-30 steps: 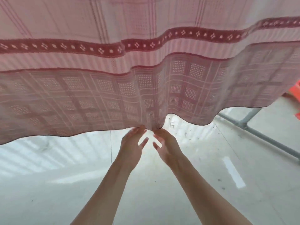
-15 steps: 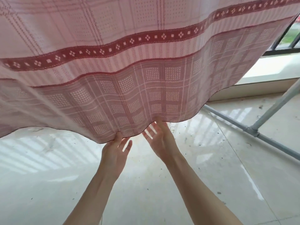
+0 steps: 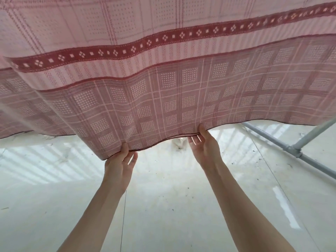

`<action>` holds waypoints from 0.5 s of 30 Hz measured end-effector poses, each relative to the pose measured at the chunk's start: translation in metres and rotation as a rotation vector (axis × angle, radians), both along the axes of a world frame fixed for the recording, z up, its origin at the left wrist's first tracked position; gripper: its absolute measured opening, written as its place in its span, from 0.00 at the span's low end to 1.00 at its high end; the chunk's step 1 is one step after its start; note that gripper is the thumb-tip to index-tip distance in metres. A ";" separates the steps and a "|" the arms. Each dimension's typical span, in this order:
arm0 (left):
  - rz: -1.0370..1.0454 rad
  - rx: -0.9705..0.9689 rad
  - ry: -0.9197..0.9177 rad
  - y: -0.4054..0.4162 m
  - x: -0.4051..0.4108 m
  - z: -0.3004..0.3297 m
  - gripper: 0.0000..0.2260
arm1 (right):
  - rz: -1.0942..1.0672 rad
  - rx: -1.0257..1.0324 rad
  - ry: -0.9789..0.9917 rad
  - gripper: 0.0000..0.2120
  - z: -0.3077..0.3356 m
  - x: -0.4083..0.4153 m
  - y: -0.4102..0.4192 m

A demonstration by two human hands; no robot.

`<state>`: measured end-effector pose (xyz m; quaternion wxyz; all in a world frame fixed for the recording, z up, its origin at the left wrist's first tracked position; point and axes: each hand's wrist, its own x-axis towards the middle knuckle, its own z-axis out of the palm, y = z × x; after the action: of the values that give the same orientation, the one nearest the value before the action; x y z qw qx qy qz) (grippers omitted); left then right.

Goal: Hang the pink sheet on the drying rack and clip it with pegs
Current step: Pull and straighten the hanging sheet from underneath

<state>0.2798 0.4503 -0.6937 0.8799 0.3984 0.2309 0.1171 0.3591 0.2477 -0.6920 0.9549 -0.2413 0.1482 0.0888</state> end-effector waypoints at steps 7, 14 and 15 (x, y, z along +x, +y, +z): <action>0.025 0.072 0.021 0.003 0.003 0.000 0.07 | -0.037 -0.048 0.026 0.05 -0.014 -0.017 -0.012; 0.059 0.081 0.063 0.001 0.005 0.000 0.03 | -0.078 -0.019 0.012 0.06 -0.026 -0.037 -0.014; 0.056 0.086 0.068 0.001 0.004 0.001 0.03 | -0.076 -0.018 0.011 0.06 -0.028 -0.039 -0.014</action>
<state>0.2839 0.4516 -0.6932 0.8500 0.4329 0.2664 0.1381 0.3197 0.2340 -0.7200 0.9546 -0.2436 0.1631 0.0524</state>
